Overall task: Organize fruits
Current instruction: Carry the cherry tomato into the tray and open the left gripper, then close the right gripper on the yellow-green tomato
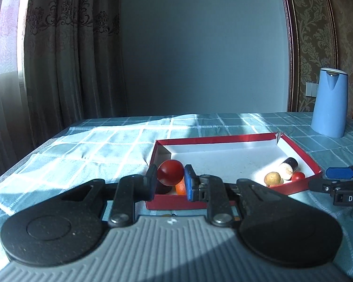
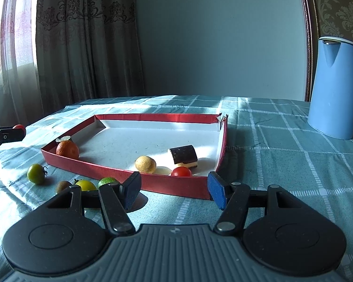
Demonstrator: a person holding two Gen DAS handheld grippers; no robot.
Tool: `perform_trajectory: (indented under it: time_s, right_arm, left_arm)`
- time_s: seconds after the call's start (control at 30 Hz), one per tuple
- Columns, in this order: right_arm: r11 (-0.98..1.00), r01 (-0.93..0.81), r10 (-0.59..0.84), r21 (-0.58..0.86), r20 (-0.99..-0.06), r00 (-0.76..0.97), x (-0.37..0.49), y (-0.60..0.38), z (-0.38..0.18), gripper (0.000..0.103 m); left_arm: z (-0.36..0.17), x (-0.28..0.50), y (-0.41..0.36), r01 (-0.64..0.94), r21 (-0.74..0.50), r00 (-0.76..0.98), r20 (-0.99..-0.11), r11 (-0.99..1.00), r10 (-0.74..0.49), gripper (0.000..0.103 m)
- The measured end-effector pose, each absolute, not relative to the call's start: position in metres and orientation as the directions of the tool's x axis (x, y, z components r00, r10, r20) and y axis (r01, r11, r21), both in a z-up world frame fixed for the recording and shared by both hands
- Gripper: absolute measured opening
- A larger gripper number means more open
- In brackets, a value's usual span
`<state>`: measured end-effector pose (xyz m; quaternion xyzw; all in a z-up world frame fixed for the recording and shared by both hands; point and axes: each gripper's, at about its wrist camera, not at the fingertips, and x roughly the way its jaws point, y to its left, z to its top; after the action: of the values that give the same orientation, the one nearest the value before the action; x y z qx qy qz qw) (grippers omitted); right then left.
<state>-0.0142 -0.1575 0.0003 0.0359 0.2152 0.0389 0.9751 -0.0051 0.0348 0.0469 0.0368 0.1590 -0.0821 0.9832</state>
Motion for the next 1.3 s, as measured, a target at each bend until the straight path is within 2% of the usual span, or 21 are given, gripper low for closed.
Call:
perform_trajectory:
  time_s: [0.03,0.1,0.13,0.2,0.33,0.5,0.6,1.23,1.3]
  right_arm:
    - [0.994,-0.064,0.095,0.087,-0.420,0.903,-0.016,-0.155,0.000,0.062]
    - [0.994,-0.066,0.096,0.084,-0.426,0.900,-0.020,-0.152,0.000,0.075]
    - [0.995,-0.056,0.084,0.078,-0.436,0.896,-0.021,-0.150,0.000,0.076]
    - [0.996,-0.051,0.077,0.070,-0.448,0.890,-0.024,-0.148,-0.001,0.076]
    - [0.998,-0.028,0.056,0.062,-0.533,0.844,-0.019,-0.145,-0.007,0.076]
    - [0.998,-0.020,0.054,0.064,-0.579,0.813,-0.012,-0.145,-0.013,0.076]
    - [0.997,-0.030,0.063,0.066,-0.584,0.810,-0.012,-0.144,-0.014,0.080]
    - [0.997,-0.032,0.070,0.076,-0.584,0.809,-0.010,-0.145,-0.014,0.080]
    - [0.997,-0.032,0.070,0.076,-0.587,0.807,-0.009,-0.145,-0.014,0.080]
  left_arm:
    - [0.049,0.001,0.028,0.179,0.047,0.935,-0.318,0.983,-0.155,0.022]
    - [0.050,0.012,0.016,0.185,0.049,0.937,-0.310,0.982,-0.161,0.022]
    - [0.050,0.018,0.009,0.182,0.052,0.938,-0.308,0.982,-0.157,0.022]
    - [0.050,0.029,-0.002,0.191,0.049,0.936,-0.310,0.980,-0.167,0.022]
    - [0.043,0.051,-0.025,0.209,0.063,0.926,-0.334,0.976,-0.176,0.022]
    - [0.033,0.070,-0.039,0.223,0.058,0.908,-0.375,0.973,-0.185,0.022]
    - [0.029,0.076,-0.042,0.218,0.063,0.904,-0.389,0.974,-0.177,0.022]
    - [0.019,0.083,-0.046,0.216,0.078,0.893,-0.418,0.973,-0.164,0.023]
    - [0.020,0.081,-0.046,0.207,0.081,0.897,-0.413,0.975,-0.156,0.033]
